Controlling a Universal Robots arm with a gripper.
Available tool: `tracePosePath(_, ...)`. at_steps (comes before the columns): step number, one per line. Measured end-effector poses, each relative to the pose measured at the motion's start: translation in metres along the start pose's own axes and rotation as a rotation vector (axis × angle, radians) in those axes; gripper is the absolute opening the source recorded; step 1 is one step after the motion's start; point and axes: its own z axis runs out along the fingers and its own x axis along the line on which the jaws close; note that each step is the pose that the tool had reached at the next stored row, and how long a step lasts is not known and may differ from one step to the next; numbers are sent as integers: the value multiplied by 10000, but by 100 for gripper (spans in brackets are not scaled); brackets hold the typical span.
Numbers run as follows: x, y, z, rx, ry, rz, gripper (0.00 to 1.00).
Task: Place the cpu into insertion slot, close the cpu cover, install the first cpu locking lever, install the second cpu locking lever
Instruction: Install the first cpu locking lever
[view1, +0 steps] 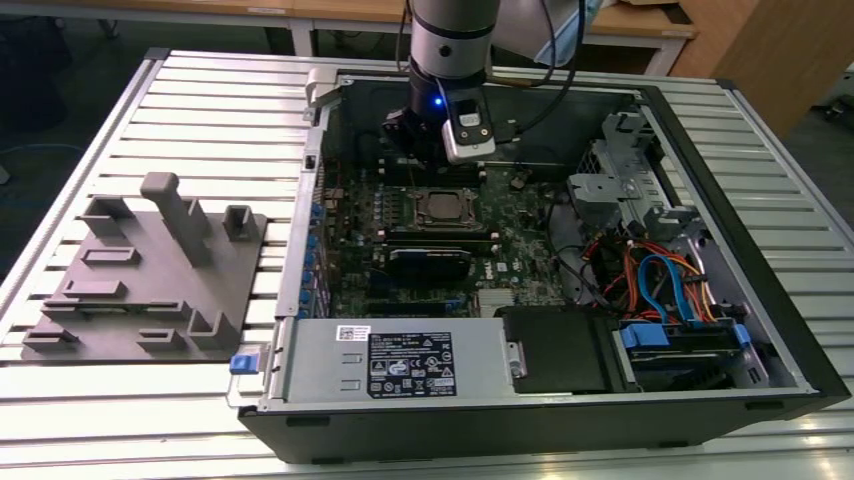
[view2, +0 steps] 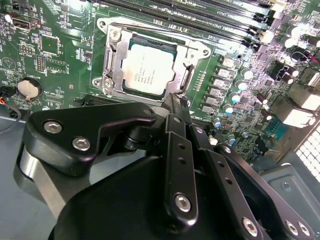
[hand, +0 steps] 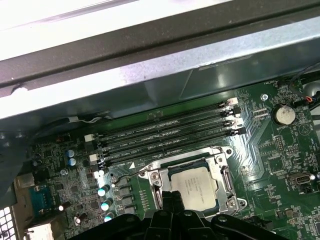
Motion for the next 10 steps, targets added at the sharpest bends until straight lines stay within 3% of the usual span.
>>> tracePosePath(10, 3, -1, 0, 0, 1, -9, 10)
